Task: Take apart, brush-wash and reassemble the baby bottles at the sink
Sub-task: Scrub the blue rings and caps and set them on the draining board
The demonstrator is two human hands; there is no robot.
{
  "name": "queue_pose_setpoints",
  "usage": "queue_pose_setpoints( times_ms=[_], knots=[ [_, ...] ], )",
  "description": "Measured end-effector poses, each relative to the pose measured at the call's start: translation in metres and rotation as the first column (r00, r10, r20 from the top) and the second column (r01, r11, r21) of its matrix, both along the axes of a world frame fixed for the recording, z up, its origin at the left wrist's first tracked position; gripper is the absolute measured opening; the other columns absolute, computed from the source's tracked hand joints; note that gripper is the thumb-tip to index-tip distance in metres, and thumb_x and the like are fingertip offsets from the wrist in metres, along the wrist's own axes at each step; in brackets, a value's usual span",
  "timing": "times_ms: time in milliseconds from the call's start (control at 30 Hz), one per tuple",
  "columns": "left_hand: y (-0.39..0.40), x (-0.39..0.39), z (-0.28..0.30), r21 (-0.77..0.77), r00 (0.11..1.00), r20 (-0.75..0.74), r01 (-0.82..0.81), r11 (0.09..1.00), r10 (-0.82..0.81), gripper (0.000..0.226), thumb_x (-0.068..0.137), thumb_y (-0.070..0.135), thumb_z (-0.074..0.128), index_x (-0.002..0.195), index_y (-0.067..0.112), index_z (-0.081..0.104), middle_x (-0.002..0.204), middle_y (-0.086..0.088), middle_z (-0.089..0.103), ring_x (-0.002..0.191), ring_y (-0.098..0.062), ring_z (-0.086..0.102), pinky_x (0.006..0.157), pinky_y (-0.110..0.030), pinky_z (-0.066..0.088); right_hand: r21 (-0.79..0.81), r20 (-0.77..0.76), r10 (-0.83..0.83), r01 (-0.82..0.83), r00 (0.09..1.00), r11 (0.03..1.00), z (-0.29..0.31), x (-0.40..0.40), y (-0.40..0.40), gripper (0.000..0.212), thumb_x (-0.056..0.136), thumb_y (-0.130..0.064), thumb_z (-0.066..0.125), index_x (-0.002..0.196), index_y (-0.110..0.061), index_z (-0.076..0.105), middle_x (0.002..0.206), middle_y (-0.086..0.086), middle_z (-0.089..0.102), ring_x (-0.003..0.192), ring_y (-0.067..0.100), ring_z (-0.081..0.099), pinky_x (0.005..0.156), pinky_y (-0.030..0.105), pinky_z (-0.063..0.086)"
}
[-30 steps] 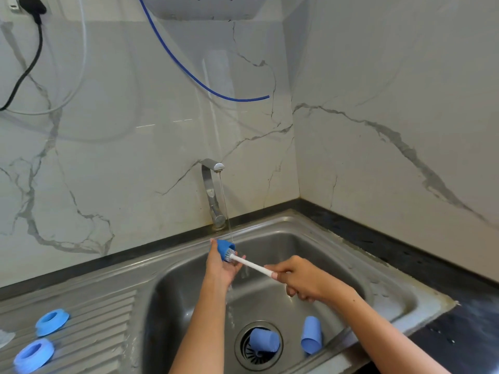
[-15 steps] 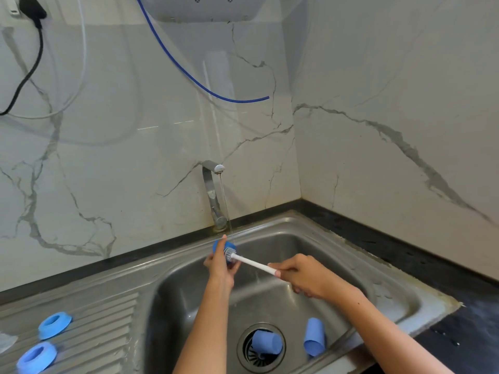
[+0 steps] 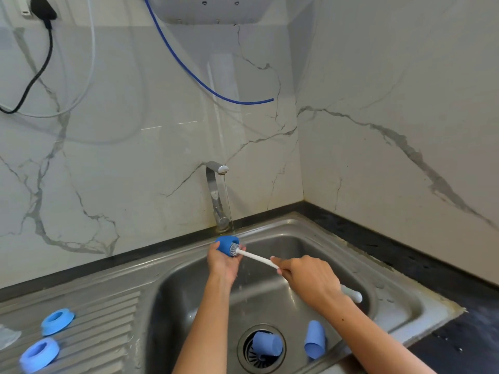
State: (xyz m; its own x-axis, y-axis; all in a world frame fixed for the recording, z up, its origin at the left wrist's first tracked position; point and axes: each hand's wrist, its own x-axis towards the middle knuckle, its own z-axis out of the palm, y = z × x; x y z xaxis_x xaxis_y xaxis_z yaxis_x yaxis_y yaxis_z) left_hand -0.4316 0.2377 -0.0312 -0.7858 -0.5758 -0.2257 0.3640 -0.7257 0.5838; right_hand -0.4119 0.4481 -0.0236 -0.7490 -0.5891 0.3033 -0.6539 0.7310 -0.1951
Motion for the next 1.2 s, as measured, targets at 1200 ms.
queue_pose_setpoints(
  times_ms=[1200],
  knots=[
    [-0.011,0.017,-0.008,-0.026,0.982,0.122,0.150,0.988,-0.146,0.041,0.091,0.032,0.060,0.121,0.004,0.050,0.096,-0.019,0.061,0.082,-0.029,0.063,0.089,-0.044,0.047,-0.105,0.193,0.207,-0.190,0.959,0.976,-0.001,-0.015,0.008,0.033,0.100,-0.030,0.047,0.130,-0.024,0.061,0.113,-0.007,0.069,0.057,0.011,0.051,0.057,0.024,0.042]
  ],
)
